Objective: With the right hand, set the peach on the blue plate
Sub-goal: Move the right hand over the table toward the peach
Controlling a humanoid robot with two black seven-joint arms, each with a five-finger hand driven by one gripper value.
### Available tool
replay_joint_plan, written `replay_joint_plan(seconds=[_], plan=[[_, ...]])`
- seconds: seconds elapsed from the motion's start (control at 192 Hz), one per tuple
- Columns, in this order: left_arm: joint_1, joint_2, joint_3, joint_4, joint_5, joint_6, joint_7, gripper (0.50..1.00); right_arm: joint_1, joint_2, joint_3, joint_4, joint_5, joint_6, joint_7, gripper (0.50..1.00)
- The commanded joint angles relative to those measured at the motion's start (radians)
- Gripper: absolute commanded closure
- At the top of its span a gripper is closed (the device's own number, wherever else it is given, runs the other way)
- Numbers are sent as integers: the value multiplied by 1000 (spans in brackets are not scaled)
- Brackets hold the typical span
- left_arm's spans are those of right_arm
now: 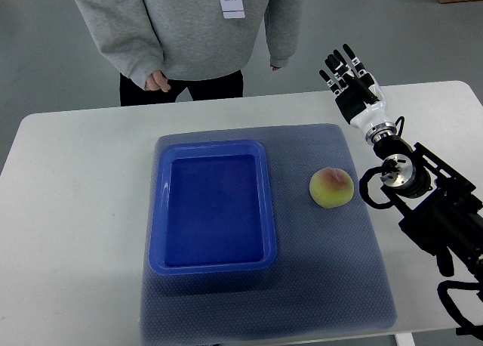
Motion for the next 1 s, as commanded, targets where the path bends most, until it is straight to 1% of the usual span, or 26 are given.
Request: replay_joint_plan(seconds=[0.0,0.266,0.459,0.464,0.527,0.579,0.584,0.637,0.683,0.689,0.741,0.793,0.798,0.85,0.903,0.908,0.95,0.997], plan=[[0,0,1,1,0,0,0,500,0,0,0,0,-2,2,0,568],[0,0,0,1,-4,0,0,500,6,-5,-2,1,-5,2,-2,568],[0,0,-2,3,-4,0,0,500,21,-19,-14,5,-28,15,-5,568],[0,0,0,3,-4,0,0,500,44,-41,-44,6,-81,17,-6,568],[0,0,0,3,-4,0,0,500,71,-77,-108,8,-166,17,-6,568],[0,0,0,3,-4,0,0,500,71,-77,-108,8,-166,17,-6,568],[0,0,0,3,-4,0,0,500,90,-103,-162,20,-228,8,-8,568],[0,0,0,3,-4,0,0,500,109,-132,-206,47,-278,5,-11,568],[0,0,0,3,-4,0,0,500,109,-132,-206,48,-278,5,-11,568],[0,0,0,1,-3,0,0,500,124,-178,-248,78,-322,8,-18,568],[0,0,-2,1,-3,0,0,500,149,-232,-316,110,-379,18,-35,568],[0,0,-2,1,-3,0,0,500,149,-232,-316,110,-379,18,-35,568],[0,0,0,1,-3,0,0,500,200,-291,-417,141,-459,25,-57,568],[0,0,-2,1,-3,0,0,500,264,-358,-552,176,-560,54,-81,568],[0,0,-2,1,-3,0,0,500,264,-358,-553,176,-560,54,-81,568],[0,0,0,1,-3,0,0,500,344,-435,-689,222,-645,101,-118,568],[0,0,0,1,-3,0,0,500,422,-494,-795,259,-692,150,-155,568],[-2,0,0,1,-3,0,0,500,497,-537,-887,290,-713,198,-186,568]])
